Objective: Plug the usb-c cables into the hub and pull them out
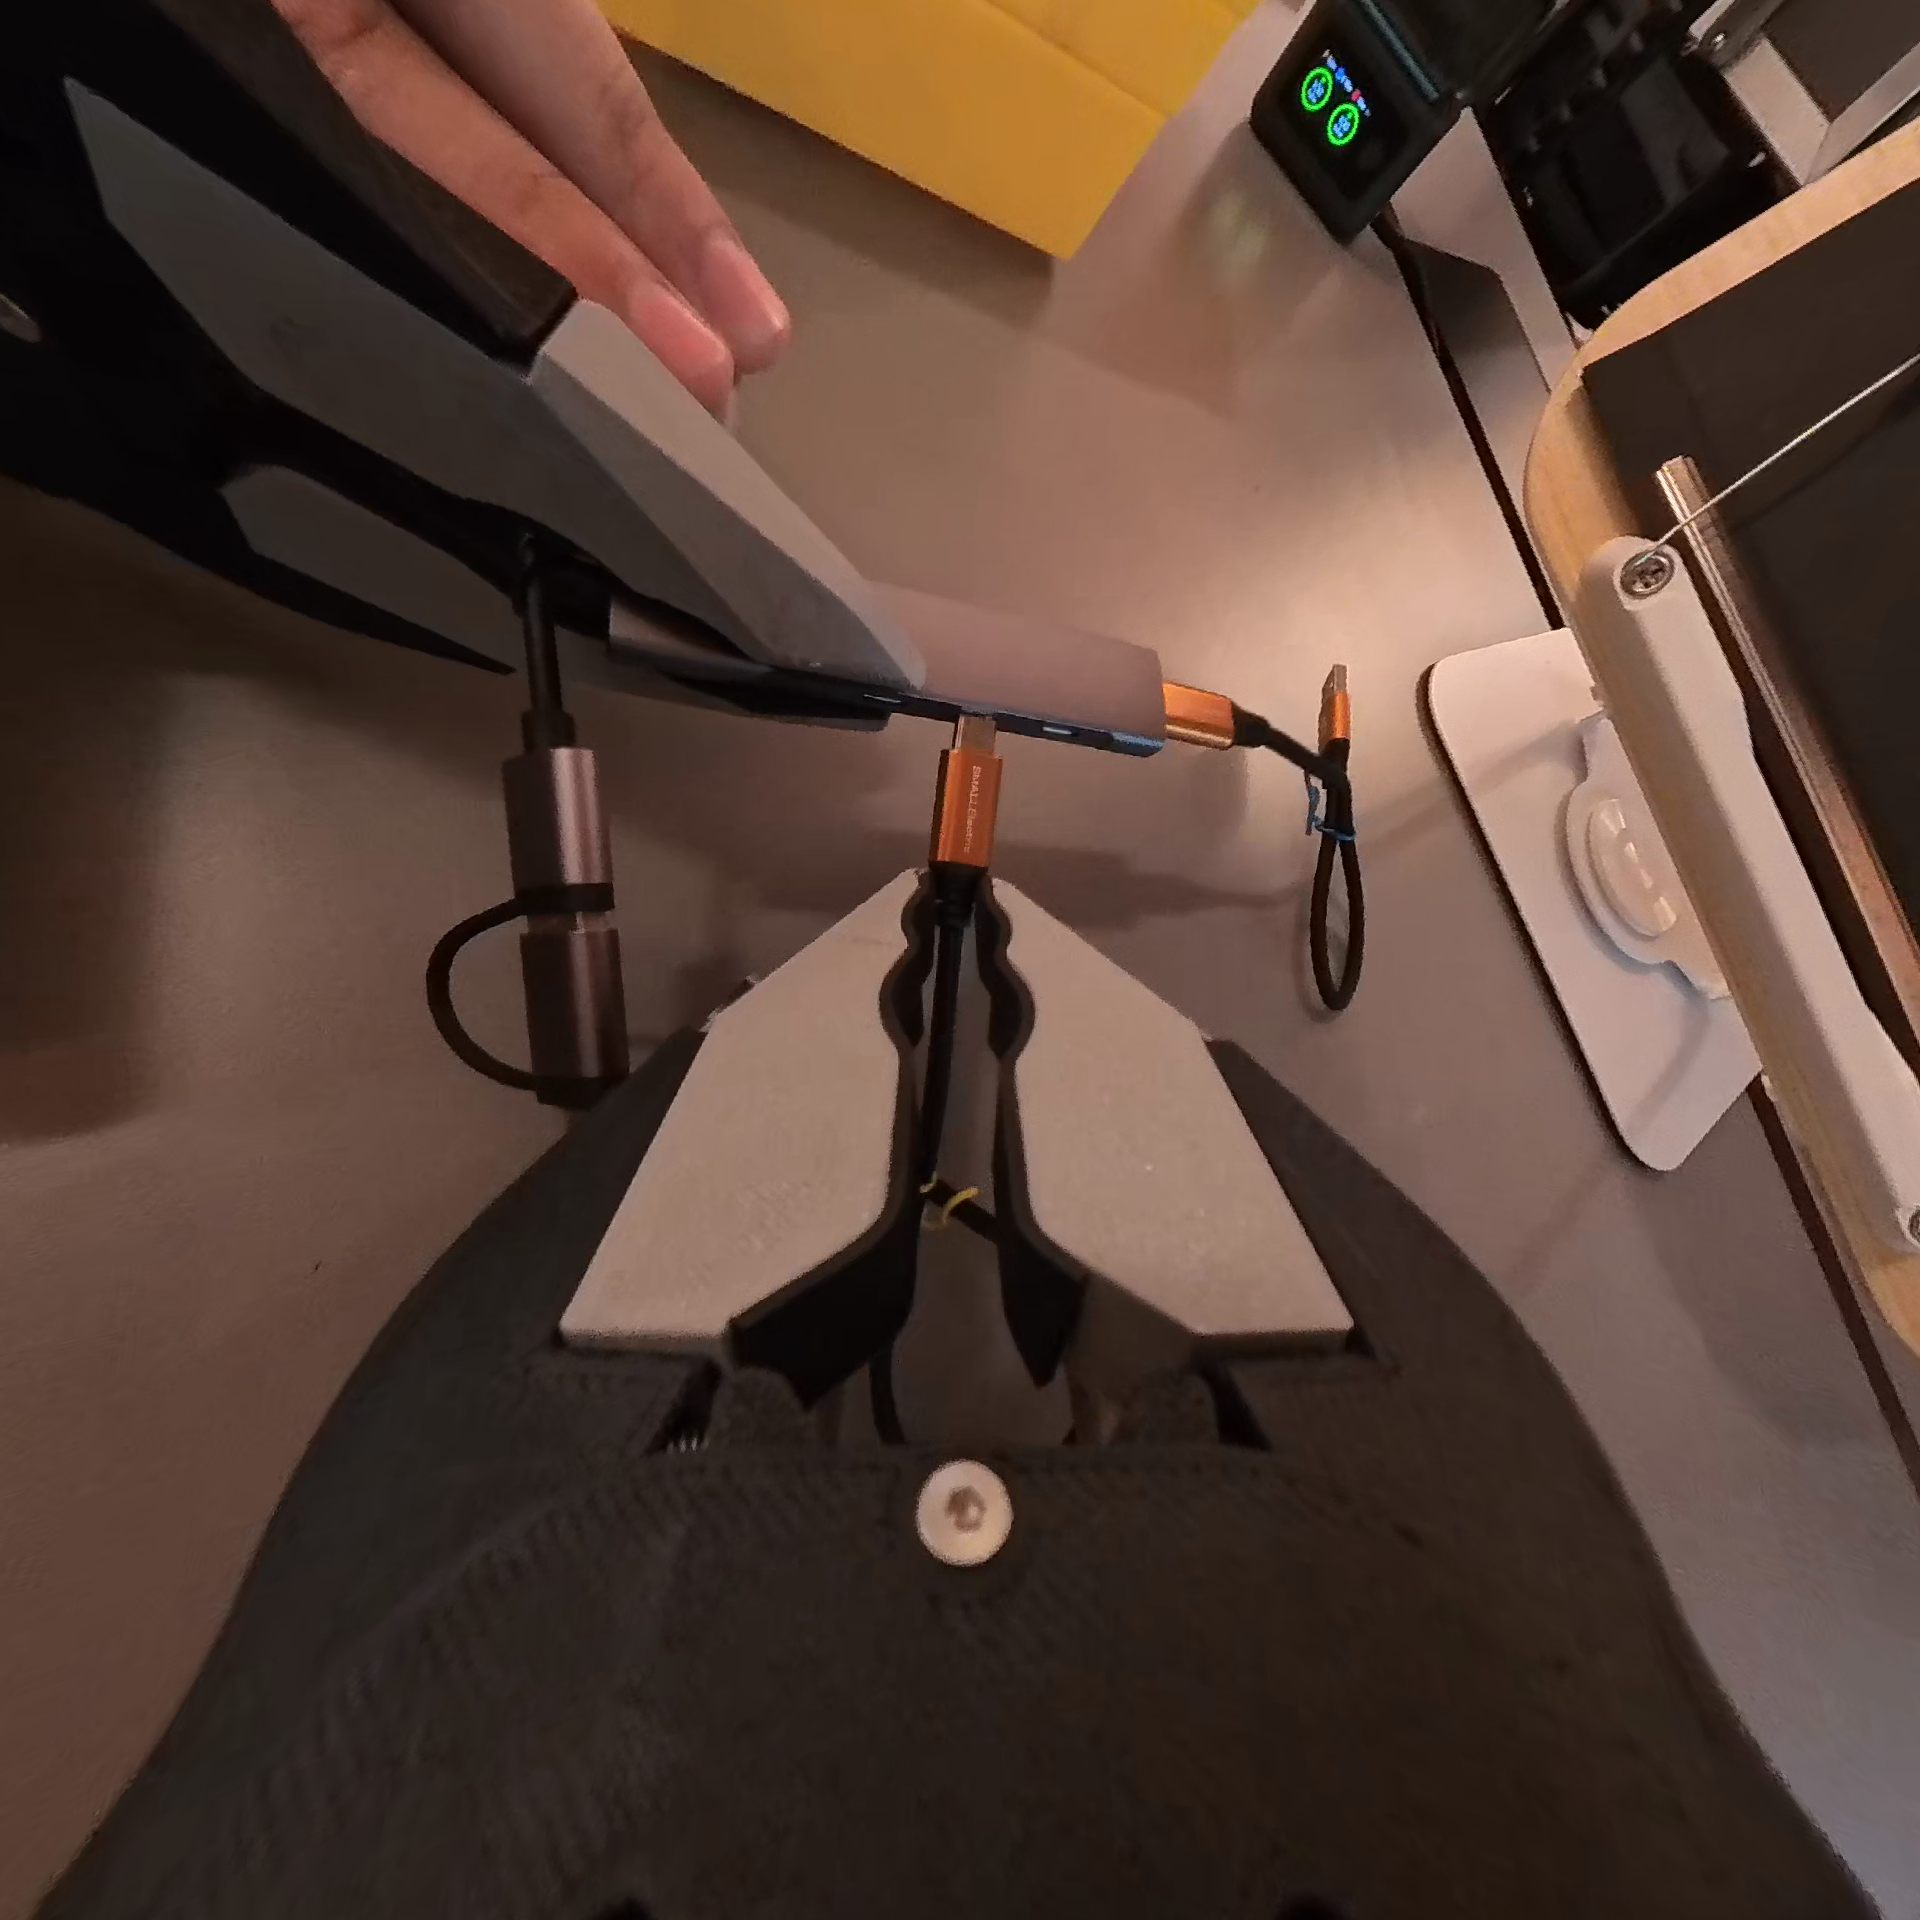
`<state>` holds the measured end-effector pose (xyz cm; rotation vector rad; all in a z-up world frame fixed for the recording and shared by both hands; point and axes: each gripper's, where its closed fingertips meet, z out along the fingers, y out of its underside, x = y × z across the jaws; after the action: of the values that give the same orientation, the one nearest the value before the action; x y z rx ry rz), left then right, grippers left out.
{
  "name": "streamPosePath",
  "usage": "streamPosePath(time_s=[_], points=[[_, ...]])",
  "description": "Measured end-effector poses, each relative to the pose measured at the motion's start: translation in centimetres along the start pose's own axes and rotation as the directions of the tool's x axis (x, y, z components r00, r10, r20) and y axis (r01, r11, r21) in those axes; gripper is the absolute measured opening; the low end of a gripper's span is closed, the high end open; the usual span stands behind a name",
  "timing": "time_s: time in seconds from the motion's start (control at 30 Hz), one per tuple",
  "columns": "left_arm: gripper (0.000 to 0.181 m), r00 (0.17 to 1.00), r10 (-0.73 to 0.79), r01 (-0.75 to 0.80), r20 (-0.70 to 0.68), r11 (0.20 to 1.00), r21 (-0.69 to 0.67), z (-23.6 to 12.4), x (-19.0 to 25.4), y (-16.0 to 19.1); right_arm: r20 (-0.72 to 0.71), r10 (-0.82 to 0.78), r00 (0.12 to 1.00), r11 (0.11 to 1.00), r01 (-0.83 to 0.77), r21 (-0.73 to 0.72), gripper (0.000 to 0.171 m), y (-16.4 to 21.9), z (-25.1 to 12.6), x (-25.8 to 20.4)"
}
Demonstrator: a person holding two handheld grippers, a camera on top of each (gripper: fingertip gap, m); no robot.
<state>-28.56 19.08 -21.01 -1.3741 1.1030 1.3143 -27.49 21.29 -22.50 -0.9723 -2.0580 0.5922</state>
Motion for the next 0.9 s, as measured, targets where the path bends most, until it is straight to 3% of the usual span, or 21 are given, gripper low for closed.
streamPosePath(time_s=[0.03, 0.23, 0.57, 0.9], points=[[0.007, 1.0, 0.004, -0.004, -0.002, 1.0, 0.0, 0.0, 0.1, 0.0, 0.003, -0.004, 1.0, 1.0, 0.004, -0.002, 0.005, 0.0, -0.1, 0.0], [0.008, 1.0, 0.008, -0.008, 0.002, 1.0, -0.015, 0.1, 0.0, 0.3, 0.049, -0.029, 0.998, 1.0, 0.029, 0.012, 0.005, -0.7, -0.5, -1.2], [0.007, 0.998, 0.063, -0.063, 0.003, 0.998, -0.024, 0.2, 0.3, 0.0, 0.022, -0.054, 0.998, 0.995, 0.056, -0.081, 0.004, -0.3, -0.4, -1.5], [0.007, 0.994, 0.11, -0.11, -0.002, 0.994, -0.026, 0.3, 0.6, -0.4, 0.031, 0.009, 0.999, 0.992, -0.005, -0.128, 0.005, 0.2, -0.2, -1.5]])
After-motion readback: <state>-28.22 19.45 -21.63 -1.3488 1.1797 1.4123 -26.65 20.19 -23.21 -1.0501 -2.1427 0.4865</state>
